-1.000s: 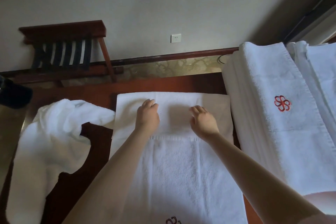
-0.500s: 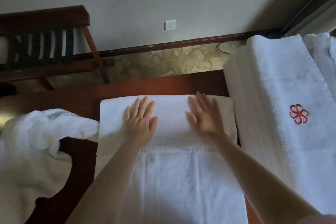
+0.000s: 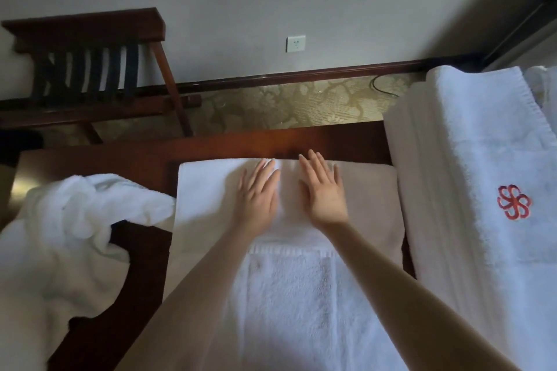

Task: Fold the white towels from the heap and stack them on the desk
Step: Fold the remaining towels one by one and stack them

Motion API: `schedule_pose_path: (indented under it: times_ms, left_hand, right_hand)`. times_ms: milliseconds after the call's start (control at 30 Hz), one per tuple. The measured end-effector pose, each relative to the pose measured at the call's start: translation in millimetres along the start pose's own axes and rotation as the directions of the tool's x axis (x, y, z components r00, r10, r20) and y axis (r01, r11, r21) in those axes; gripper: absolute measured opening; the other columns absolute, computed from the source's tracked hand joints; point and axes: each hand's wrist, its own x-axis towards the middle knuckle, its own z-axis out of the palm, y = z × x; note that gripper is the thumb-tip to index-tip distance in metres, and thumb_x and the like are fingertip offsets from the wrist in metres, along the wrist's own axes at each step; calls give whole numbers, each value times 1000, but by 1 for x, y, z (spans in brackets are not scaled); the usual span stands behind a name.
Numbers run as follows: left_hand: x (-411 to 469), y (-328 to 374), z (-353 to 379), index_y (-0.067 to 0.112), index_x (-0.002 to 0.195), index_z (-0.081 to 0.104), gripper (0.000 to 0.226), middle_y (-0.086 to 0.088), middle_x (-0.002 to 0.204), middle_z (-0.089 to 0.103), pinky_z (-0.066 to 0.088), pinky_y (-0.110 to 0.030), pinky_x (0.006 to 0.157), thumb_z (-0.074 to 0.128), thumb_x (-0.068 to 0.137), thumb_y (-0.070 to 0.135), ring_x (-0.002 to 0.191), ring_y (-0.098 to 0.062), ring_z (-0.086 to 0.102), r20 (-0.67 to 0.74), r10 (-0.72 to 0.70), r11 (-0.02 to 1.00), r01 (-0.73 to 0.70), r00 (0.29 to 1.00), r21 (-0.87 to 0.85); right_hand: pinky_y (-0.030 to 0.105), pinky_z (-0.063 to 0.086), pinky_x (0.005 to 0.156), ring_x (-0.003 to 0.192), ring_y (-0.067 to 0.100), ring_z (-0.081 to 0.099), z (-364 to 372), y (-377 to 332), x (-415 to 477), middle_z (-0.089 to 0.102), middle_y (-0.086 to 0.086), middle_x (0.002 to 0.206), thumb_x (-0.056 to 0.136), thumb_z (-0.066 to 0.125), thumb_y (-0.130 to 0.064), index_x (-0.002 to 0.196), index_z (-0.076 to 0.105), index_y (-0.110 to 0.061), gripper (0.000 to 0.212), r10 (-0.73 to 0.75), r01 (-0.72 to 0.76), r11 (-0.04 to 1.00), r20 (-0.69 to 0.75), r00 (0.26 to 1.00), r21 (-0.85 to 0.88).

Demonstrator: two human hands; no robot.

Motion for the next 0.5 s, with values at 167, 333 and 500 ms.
schedule_pose_path:
  times_ms: [167, 333, 500]
  left_hand:
    - [-9, -41, 2, 18, 143, 45, 52, -3, 154, 33, 26, -49, 113, 34, 98, 41, 143, -19, 28, 128, -12, 986, -10, 992, 169]
    - [-1, -100, -9, 28, 152, 15, 65, 3, 161, 9, 5, -47, 120, 9, 97, 60, 148, -14, 2, 253, -174, 956, 101, 952, 275]
    - [13, -135, -23, 29, 152, 21, 68, 6, 161, 6, 2, -50, 118, 7, 93, 61, 148, -15, 2, 245, -282, 947, 227, 928, 229]
  right_hand:
    - [44, 0, 118, 149, 21, 11, 21, -3, 4, 19, 7, 159, 101, 31, -19, 151, 27, -15, 50, 78, -74, 990, 32, 996, -118]
    - [46, 8, 118, 147, 24, 20, 25, -2, 4, 28, 9, 156, 100, 26, -24, 148, 35, -15, 50, 76, -75, 986, -3, 997, -147]
    - [50, 21, 115, 142, 27, 32, 28, 0, 4, 38, 11, 151, 98, 30, -26, 143, 44, -13, 49, 73, -79, 981, -38, 997, -176]
